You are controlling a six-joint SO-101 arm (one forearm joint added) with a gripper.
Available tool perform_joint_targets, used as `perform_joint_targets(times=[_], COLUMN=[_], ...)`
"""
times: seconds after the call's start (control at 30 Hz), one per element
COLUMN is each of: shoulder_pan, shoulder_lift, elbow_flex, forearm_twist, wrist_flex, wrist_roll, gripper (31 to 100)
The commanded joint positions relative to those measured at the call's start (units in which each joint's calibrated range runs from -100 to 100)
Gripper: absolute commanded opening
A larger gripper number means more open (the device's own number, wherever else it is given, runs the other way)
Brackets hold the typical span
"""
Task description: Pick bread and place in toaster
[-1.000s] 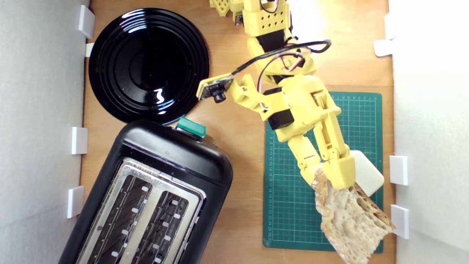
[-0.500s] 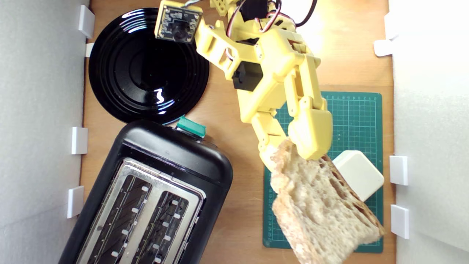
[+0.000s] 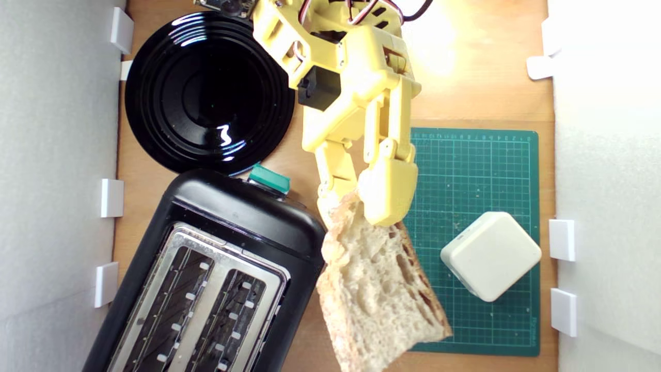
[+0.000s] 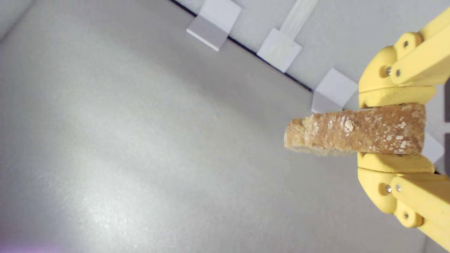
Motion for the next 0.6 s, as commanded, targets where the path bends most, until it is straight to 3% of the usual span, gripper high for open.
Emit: perform_joint_targets(times=[0.0,0.33,0.57], shoulder_pan=[0.5,0.6,3.4], shoulder_lift=[-3.4,-2.6,-2.6], elbow_flex=[-8.3,-21.6,-29.9], forearm_twist=[0.1,0.1,-0.8], wrist_flex=[8.8,26.0,36.4], wrist_roll=[3.0,10.6,16.5], gripper=[58.4,58.4,58.7])
